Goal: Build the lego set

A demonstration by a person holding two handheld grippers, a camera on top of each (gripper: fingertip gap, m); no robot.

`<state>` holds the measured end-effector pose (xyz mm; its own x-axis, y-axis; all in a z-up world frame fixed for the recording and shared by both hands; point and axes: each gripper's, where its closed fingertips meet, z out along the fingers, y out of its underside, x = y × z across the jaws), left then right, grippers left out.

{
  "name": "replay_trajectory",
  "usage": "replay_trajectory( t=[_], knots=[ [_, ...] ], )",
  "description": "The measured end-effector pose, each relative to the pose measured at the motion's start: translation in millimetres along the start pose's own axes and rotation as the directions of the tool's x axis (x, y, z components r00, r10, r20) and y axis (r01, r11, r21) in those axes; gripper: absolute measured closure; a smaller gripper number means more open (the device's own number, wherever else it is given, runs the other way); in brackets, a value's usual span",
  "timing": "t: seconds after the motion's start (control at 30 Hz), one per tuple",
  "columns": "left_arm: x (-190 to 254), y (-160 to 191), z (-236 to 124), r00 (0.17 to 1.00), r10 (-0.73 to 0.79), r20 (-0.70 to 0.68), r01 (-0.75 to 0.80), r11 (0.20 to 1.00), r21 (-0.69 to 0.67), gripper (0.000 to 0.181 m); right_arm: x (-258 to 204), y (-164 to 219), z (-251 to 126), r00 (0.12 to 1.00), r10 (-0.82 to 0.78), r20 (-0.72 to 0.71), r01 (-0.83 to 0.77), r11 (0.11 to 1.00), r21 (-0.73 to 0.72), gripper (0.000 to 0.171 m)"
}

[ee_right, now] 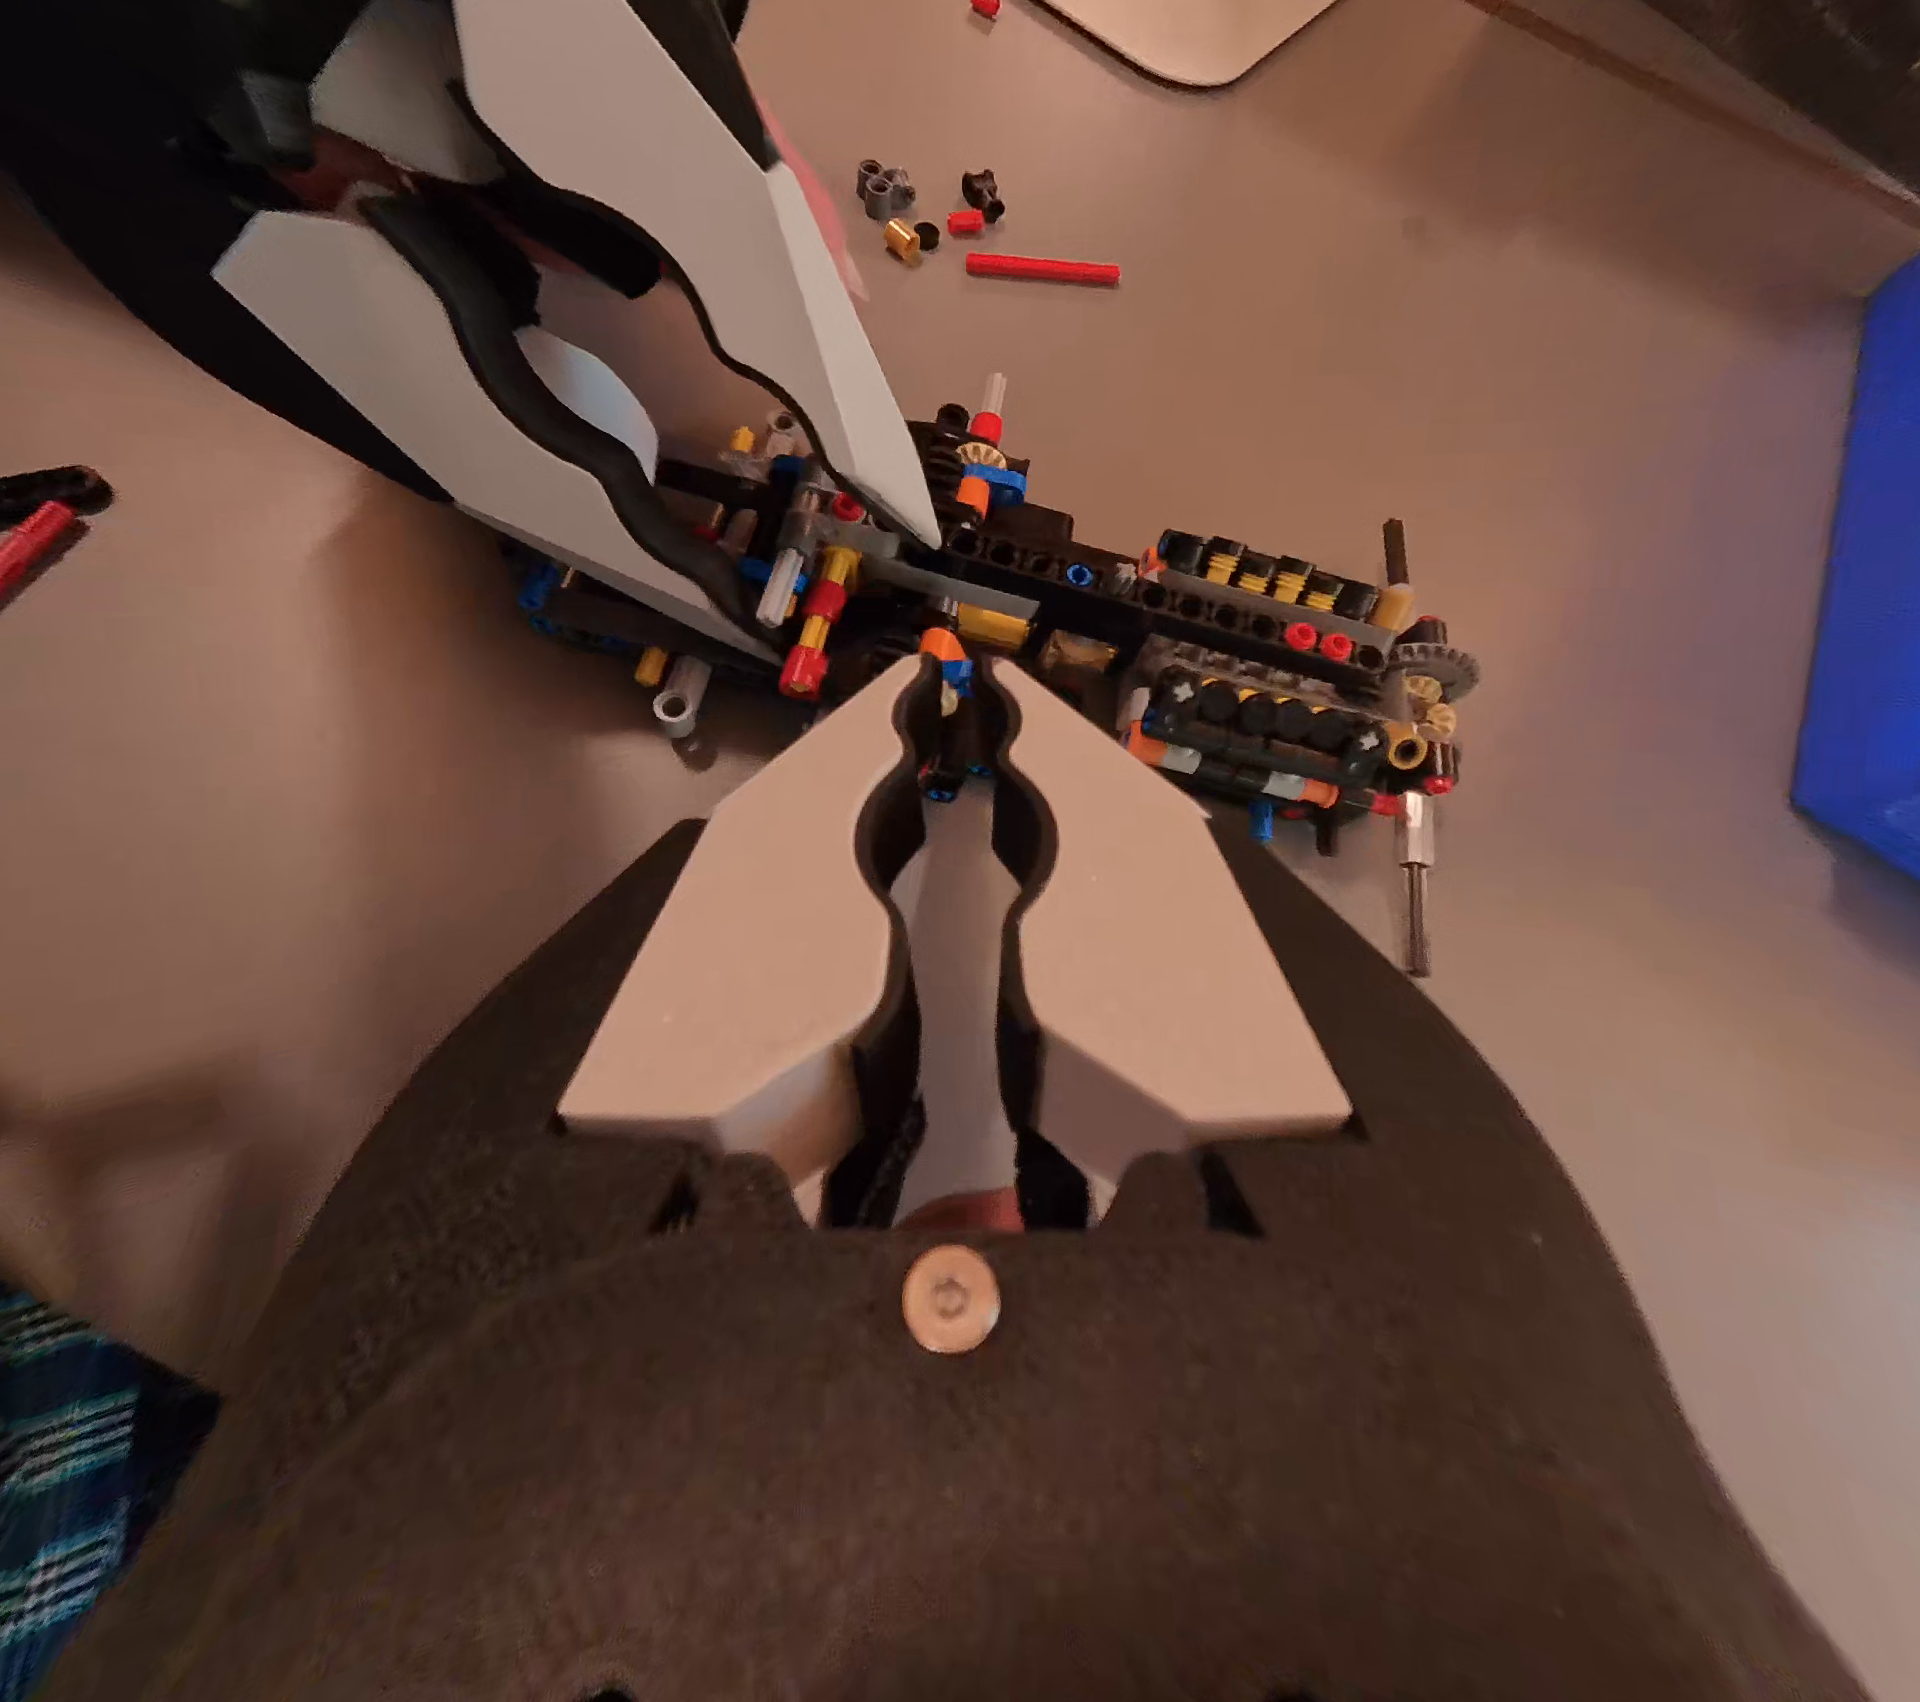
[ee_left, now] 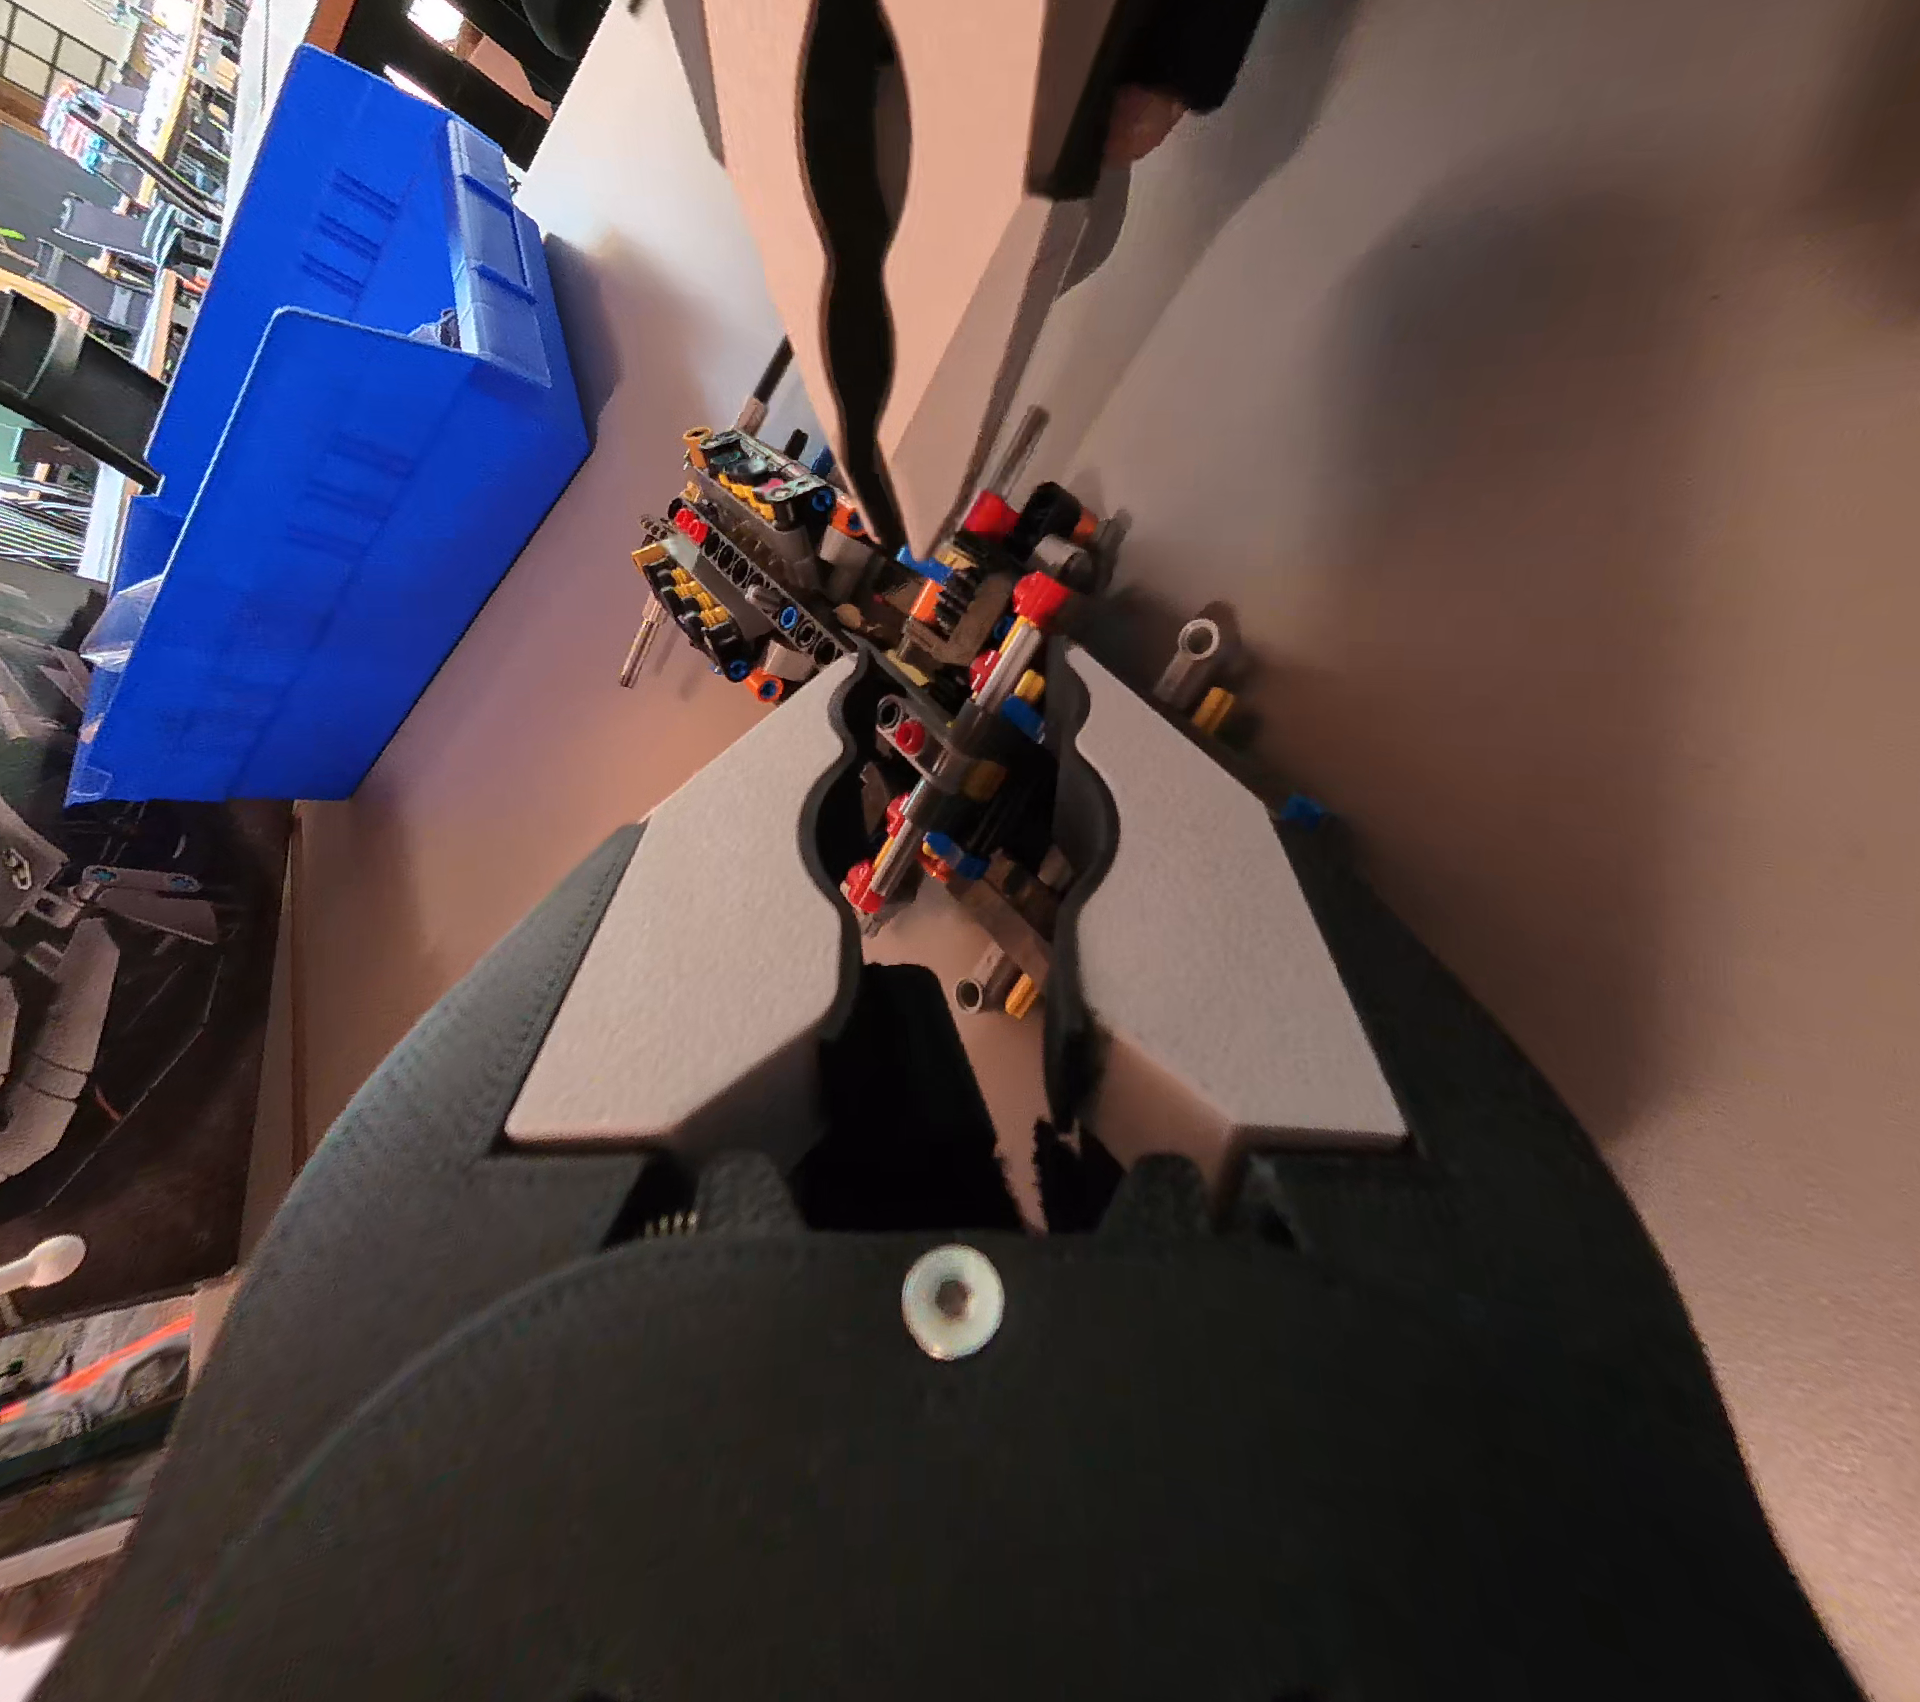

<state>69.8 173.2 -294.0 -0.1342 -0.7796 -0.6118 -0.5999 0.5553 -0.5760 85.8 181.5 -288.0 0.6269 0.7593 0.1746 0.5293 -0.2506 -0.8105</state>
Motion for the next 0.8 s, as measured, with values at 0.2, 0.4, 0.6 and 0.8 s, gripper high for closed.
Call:
replay_trajectory(
  t=[0.2, 0.4, 0.6, 0.8],
  knots=[
    [-0.3, 0.3, 0.0, 1.000, 0.006, 0.004, -0.006, 1.000, -0.003, 0.150, 3.8, -0.1, 2.4, 0.995, 0.091, 0.046, -0.092, 0.996, 0.010, 0.171],
    [1.0, -0.5, 2.5, 0.999, 0.032, 0.010, -0.032, 0.999, -0.014, 0.150, 2.8, 3.7, 3.9, 0.992, 0.107, 0.060, -0.108, 0.994, 0.016, 0.171],
    [0.7, -0.3, 3.5, 0.999, 0.041, 0.013, -0.040, 0.999, -0.021, 0.150, 2.8, 5.2, 5.4, 0.991, 0.121, 0.055, -0.122, 0.992, 0.011, 0.171],
    [0.5, 0.1, 4.6, 0.999, 0.046, 0.014, -0.045, 0.999, -0.024, 0.150, 2.6, 6.3, 7.7, 0.991, 0.120, 0.056, -0.120, 0.993, 0.000, 0.171]
  ],
)
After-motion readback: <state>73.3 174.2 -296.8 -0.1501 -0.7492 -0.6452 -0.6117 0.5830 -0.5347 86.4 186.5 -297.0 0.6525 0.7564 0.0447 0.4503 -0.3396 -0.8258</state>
